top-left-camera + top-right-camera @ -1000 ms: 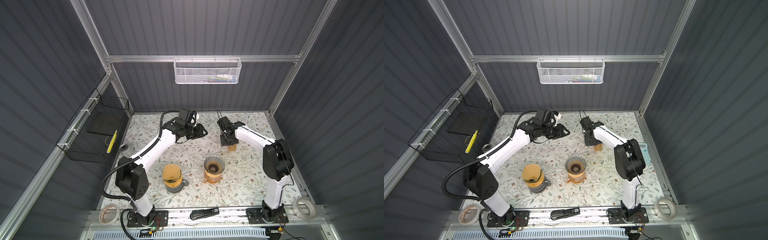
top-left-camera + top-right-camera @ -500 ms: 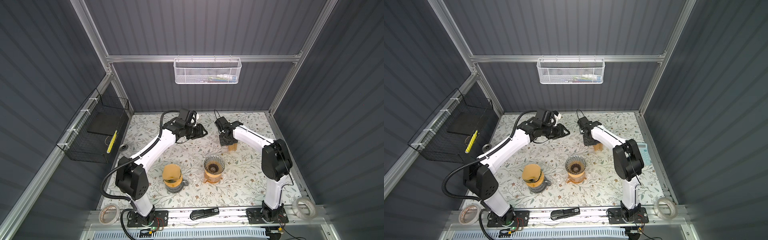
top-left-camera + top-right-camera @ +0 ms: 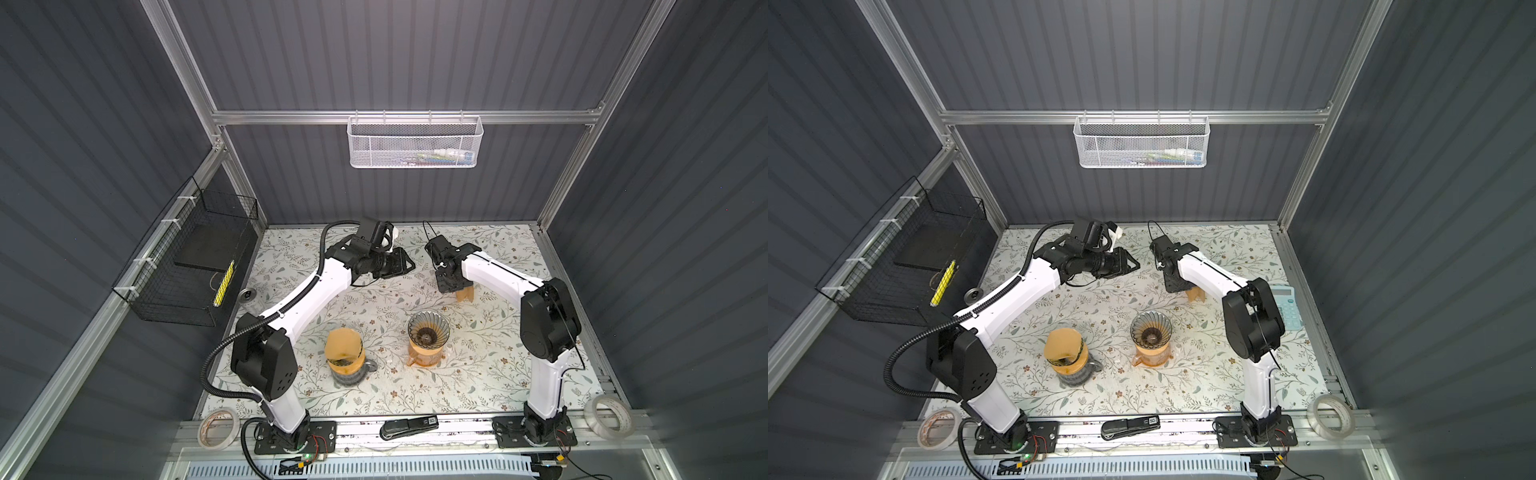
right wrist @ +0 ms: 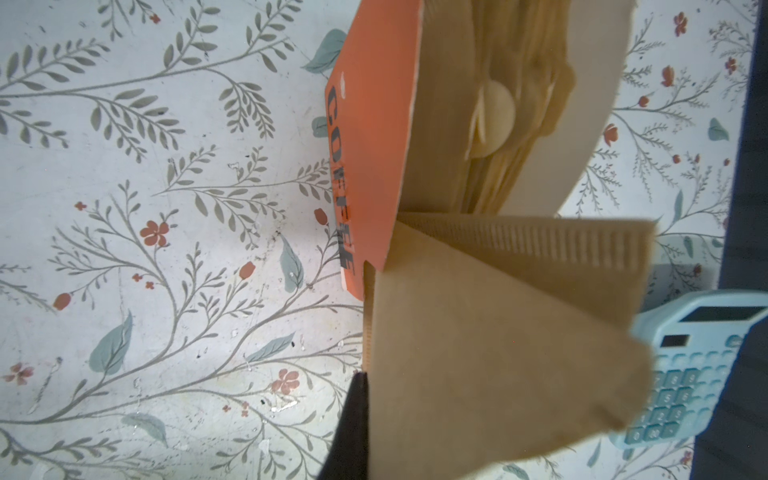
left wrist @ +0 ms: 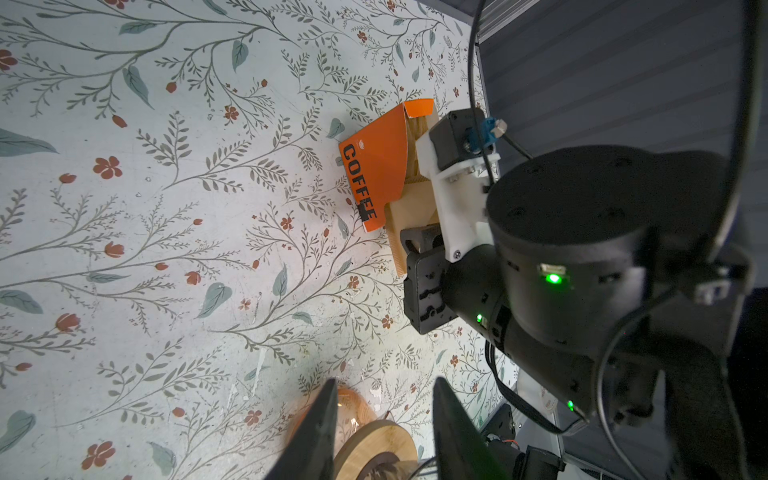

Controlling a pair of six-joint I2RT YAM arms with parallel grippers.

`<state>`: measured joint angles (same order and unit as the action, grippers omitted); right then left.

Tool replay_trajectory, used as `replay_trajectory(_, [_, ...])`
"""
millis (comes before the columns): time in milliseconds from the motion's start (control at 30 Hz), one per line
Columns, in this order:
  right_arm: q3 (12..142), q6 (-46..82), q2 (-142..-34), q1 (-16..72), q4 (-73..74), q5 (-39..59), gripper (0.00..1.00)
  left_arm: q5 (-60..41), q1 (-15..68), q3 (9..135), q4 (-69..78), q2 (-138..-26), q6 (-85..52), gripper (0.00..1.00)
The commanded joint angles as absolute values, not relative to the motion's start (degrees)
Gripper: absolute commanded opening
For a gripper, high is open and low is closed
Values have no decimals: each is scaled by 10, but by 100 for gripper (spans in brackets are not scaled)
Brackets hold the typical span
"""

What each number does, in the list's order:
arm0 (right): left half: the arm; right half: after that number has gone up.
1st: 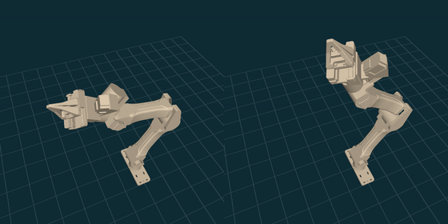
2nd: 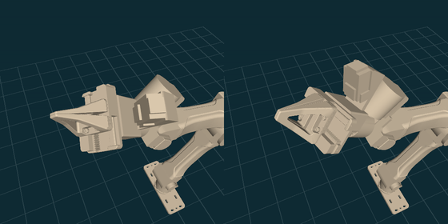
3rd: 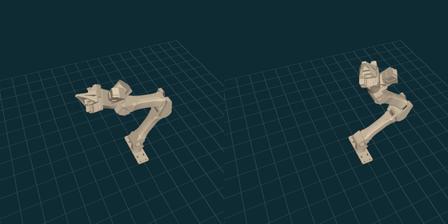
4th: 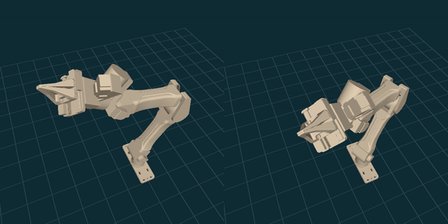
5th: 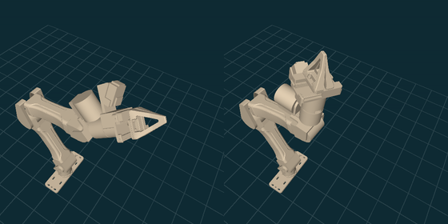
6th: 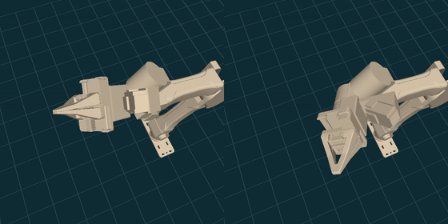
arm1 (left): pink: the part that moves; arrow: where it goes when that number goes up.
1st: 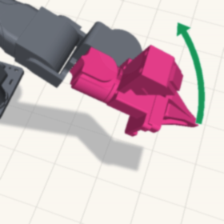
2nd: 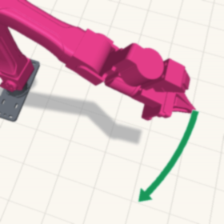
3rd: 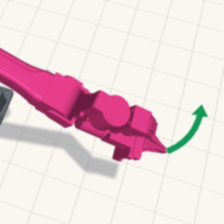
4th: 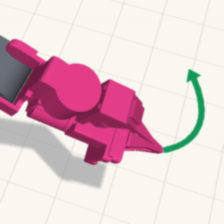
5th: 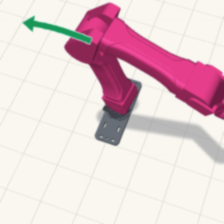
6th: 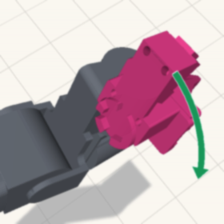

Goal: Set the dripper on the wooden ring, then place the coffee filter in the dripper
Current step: 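Pull the brown paper filter up out of the box with the right gripper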

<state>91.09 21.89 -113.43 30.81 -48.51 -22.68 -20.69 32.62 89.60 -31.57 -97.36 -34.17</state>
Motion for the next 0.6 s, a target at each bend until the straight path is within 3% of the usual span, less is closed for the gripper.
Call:
replay_trajectory(0, [919, 227, -1121, 310, -502, -217, 0, -216, 323, 893, -308, -963, -347, 39])
replay_trajectory(567, [934, 230, -1100, 311, -519, -206, 0, -218, 323, 894, -307, -966, -346, 39])
